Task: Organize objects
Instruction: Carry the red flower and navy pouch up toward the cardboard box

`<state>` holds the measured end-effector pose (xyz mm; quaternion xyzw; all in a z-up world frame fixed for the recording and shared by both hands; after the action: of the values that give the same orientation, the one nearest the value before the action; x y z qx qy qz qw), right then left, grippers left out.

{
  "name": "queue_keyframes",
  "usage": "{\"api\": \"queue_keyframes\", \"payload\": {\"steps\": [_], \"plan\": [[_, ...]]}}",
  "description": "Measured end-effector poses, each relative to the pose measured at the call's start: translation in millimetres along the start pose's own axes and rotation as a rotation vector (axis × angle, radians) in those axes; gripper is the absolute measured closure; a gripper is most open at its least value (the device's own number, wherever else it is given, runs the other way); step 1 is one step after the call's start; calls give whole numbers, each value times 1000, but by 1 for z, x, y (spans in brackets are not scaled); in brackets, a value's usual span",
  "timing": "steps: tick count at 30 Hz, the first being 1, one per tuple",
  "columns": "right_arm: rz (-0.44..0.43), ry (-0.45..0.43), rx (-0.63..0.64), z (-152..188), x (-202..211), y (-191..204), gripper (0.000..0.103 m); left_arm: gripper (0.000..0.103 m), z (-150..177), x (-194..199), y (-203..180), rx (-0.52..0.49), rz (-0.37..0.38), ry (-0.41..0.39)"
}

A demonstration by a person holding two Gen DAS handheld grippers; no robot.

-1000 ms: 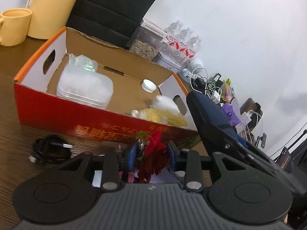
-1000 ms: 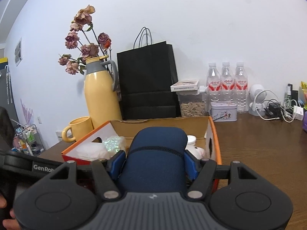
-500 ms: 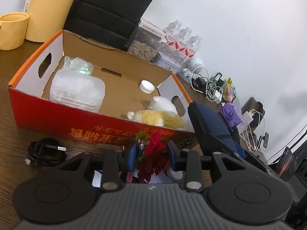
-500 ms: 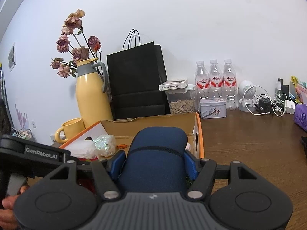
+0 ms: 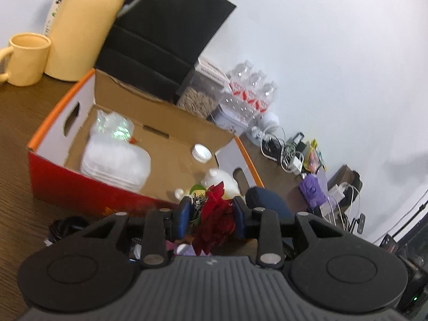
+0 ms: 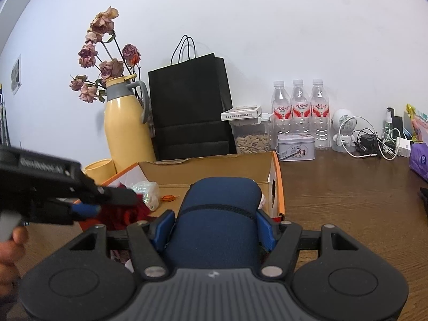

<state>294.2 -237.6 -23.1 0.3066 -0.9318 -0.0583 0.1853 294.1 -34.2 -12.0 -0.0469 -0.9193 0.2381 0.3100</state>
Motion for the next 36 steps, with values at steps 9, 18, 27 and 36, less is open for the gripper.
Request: {"api": "queue_keyframes", "payload": {"steps": [9, 18, 27, 36], "plan": [[-5, -4, -3, 0, 2, 4, 40, 69, -20, 38, 7, 23, -23, -78], [-25, -15, 6, 0, 9, 21, 40, 69, -24, 60, 15, 22, -39, -109], [-27, -16, 13, -1, 14, 27, 40, 69, -24, 75, 23, 17, -42, -128], [-36, -16, 23, -3, 15, 36, 40, 69, -28, 95, 26, -3, -37, -170]]}}
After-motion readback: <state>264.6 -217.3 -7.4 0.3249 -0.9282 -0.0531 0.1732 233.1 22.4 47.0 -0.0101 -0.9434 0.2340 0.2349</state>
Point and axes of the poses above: each gripper's, at about its wrist camera, not at the fingertips, and x roughly against the way its jaws point, y to its left, z to its underside, the point moved 7 cm from there along -x, roughly the way its jaws point, and after that the axes turned 10 degrees about -z, right-handed, at the moved point
